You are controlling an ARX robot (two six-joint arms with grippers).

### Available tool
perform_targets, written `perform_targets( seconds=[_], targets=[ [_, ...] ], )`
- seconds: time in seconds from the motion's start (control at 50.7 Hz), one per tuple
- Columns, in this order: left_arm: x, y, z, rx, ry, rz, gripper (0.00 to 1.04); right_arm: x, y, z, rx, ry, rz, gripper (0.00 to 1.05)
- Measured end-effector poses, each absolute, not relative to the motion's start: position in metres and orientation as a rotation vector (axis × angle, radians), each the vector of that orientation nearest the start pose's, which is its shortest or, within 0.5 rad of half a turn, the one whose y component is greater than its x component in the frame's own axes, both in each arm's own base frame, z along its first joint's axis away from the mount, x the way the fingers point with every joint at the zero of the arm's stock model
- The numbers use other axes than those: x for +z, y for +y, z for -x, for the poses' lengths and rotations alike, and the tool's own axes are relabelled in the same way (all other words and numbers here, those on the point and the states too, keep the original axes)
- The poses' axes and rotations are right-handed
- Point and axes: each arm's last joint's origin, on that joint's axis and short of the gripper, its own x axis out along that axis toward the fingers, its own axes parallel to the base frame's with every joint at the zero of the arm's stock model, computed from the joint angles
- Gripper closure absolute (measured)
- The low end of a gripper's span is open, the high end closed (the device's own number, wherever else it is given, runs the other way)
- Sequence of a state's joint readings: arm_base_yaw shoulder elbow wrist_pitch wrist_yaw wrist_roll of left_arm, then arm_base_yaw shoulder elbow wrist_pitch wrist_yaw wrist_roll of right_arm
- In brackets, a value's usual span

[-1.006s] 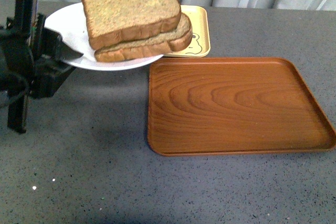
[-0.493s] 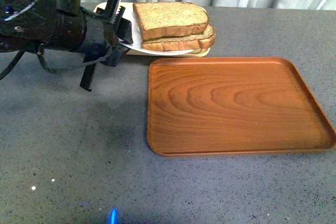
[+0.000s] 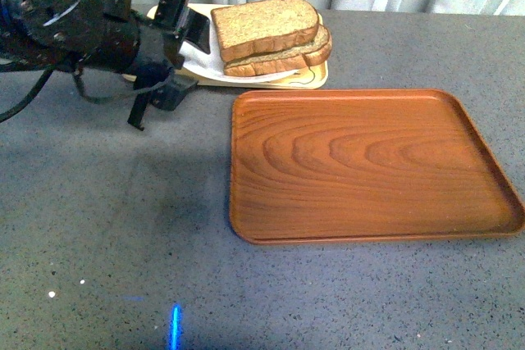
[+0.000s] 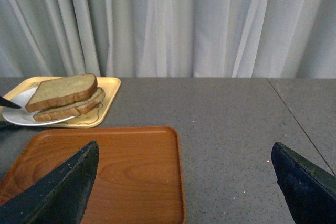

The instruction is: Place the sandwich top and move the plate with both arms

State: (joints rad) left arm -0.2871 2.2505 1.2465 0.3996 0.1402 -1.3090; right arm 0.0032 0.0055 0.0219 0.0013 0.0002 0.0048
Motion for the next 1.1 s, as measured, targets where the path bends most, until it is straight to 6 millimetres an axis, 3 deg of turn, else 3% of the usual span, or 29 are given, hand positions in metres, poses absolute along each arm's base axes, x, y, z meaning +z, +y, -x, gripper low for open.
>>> perform_targets(
  seconds=[0.158, 0.256, 0.296, 0.473, 0.493, 0.631, 0.789, 0.887, 1.006, 1.104],
  targets=[
    [0.09, -0.083, -0.38, 0.012, 0.711, 1.204, 0.28, 0.171, 0.0, -0.097, 0.003, -0.018, -0.004, 0.09],
    [0.097, -0.057, -0.349, 0.009, 0.678, 1.177, 0.12, 0.171, 0.0, -0.097, 0.003, -0.018, -0.005, 0.09],
    [0.099, -0.048, -0.338, 0.015, 0.671, 1.163, 0.08, 0.171, 0.0, -0.097, 0.003, -0.018, -0.005, 0.09],
    [0.104, -0.002, -0.268, 0.016, 0.639, 1.02, 0.09, 0.171, 0.0, -0.097, 0.003, -0.018, -0.004, 0.09],
    [0.103, 0.0, -0.258, 0.031, 0.557, 0.922, 0.16, 0.171, 0.0, -0.097, 0.001, -0.018, -0.005, 0.09],
    [0.099, 0.0, -0.228, 0.025, 0.369, 0.629, 0.35, 0.171, 0.0, -0.097, 0.004, -0.019, -0.004, 0.09],
    [0.125, 0.001, -0.178, 0.016, 0.093, 0.275, 0.63, 0.171, 0.0, -0.097, 0.003, -0.019, -0.005, 0.09],
    [0.141, 0.0, -0.168, 0.0, 0.007, 0.14, 0.77, 0.171, 0.0, -0.096, 0.002, -0.019, -0.004, 0.09],
    [0.153, 0.0, -0.159, 0.002, -0.017, 0.045, 1.02, 0.171, 0.0, -0.096, 0.001, -0.019, -0.004, 0.09],
    [0.16, 0.0, -0.151, 0.002, -0.027, 0.025, 1.03, 0.171, 0.0, -0.096, 0.003, -0.019, -0.004, 0.09]
  ],
)
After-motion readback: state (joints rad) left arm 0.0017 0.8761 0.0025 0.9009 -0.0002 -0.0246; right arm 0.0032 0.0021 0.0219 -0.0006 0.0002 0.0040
